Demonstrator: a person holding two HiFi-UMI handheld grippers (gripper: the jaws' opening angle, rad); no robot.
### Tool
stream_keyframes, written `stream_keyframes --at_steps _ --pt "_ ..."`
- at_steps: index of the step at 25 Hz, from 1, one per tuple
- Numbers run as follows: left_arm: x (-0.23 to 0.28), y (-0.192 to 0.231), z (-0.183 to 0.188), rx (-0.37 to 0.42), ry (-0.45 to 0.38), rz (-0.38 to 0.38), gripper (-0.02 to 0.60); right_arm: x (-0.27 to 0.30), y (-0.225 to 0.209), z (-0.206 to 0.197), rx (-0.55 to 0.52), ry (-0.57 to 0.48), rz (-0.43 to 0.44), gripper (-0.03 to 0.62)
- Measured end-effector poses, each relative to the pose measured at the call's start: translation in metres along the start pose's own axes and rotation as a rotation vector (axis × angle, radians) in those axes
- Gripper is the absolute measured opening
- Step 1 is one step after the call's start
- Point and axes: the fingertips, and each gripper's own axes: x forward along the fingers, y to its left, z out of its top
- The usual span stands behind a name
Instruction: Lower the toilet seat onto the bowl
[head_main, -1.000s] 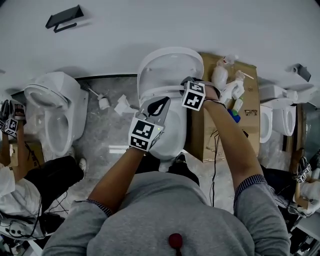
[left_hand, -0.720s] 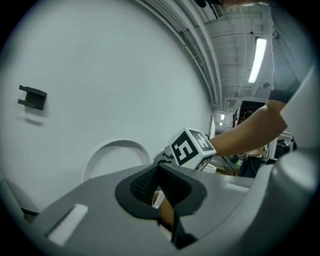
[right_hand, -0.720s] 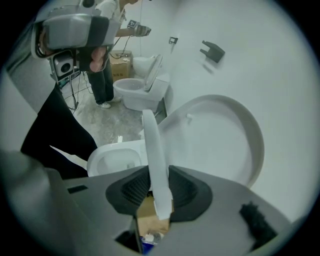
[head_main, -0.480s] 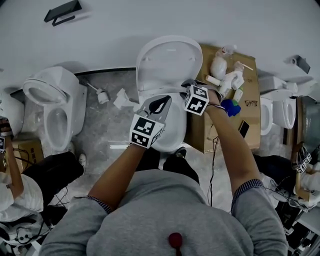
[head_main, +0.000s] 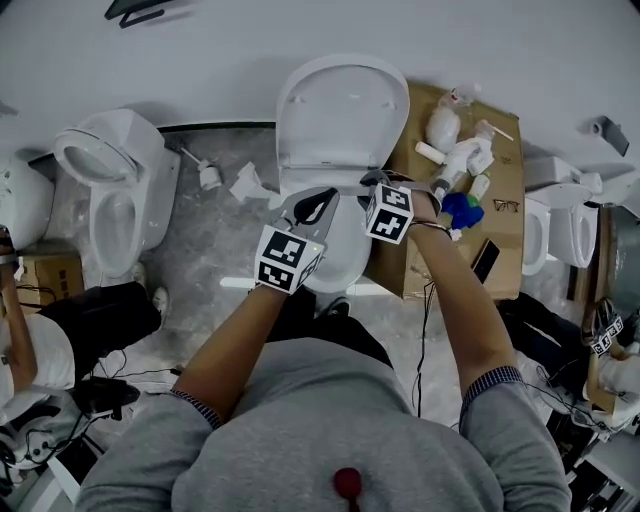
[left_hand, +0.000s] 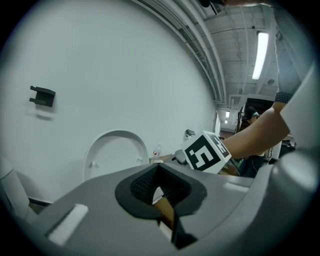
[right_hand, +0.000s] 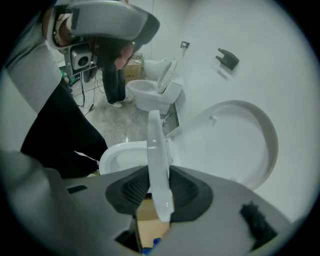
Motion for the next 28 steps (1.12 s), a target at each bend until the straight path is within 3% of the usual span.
stream_keyframes --at_steps 13,28 --pt "-0.025 -0.043 -0.032 -0.036 0.025 0.061 0.008 0.012 0.077 -0.001 -0.107 0.025 0.049 0.127" --pt "-0.041 -0.071 -0.076 -0.066 0.048 0.112 0.008 0.022 0.128 -0.01 -0.037 -0.049 0.133 0.146"
